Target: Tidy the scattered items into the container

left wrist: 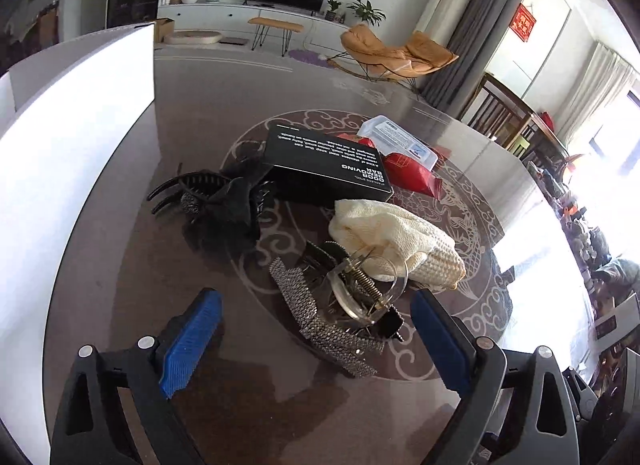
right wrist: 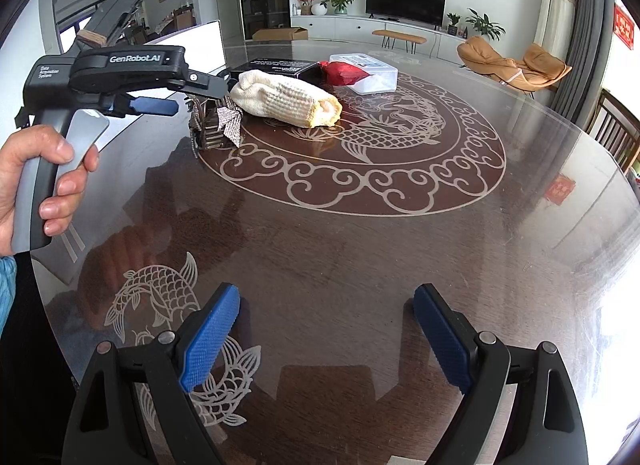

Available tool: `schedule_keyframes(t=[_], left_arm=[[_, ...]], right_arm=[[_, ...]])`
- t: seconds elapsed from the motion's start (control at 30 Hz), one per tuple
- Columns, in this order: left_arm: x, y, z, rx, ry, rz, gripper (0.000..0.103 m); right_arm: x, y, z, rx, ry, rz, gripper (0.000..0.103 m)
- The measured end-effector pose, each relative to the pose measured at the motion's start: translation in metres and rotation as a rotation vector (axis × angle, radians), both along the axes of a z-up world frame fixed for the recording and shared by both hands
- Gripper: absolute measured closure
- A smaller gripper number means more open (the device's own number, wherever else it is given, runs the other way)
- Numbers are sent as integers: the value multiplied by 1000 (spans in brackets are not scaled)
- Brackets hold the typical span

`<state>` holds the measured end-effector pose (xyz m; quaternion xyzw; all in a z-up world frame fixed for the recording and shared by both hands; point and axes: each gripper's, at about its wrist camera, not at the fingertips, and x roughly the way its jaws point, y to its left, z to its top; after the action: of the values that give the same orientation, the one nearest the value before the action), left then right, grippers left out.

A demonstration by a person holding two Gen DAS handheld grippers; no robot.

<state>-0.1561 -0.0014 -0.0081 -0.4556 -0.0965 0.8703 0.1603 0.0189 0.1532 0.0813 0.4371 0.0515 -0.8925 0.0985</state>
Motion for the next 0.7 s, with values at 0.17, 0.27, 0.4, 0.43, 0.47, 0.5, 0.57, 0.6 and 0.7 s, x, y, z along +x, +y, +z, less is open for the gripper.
schedule_keyframes(t=[0.17, 0.27, 0.4, 0.43, 0.47, 0.5, 0.57, 0.6, 0.7], left_arm=[[29, -8, -10, -15, -20, 2, 6], [39, -2, -16, -40, -2, 14, 6], [50, 12, -19, -151, 31, 21, 5], [53, 17, -20, -184, 35, 19, 4], [55, 21, -21, -213, 38, 16, 3], [56, 24, -22, -236, 37, 13, 3], [57, 26, -22, -251, 37, 10, 2], [59, 24, -22, -244, 37, 9, 2], [59, 21, -23, -226, 40, 7, 0]], right_arm=[[0, 0, 0, 0, 0, 0, 13], [0, 0, 0, 1, 1, -2, 13], [0, 0, 0, 1, 1, -2, 13], [0, 0, 0, 0, 1, -2, 13], [0, 0, 0, 0, 1, -2, 13], [0, 0, 0, 1, 1, -2, 13], [0, 0, 0, 1, 1, -2, 13], [0, 0, 0, 1, 1, -2, 13], [0, 0, 0, 1, 1, -3, 13]])
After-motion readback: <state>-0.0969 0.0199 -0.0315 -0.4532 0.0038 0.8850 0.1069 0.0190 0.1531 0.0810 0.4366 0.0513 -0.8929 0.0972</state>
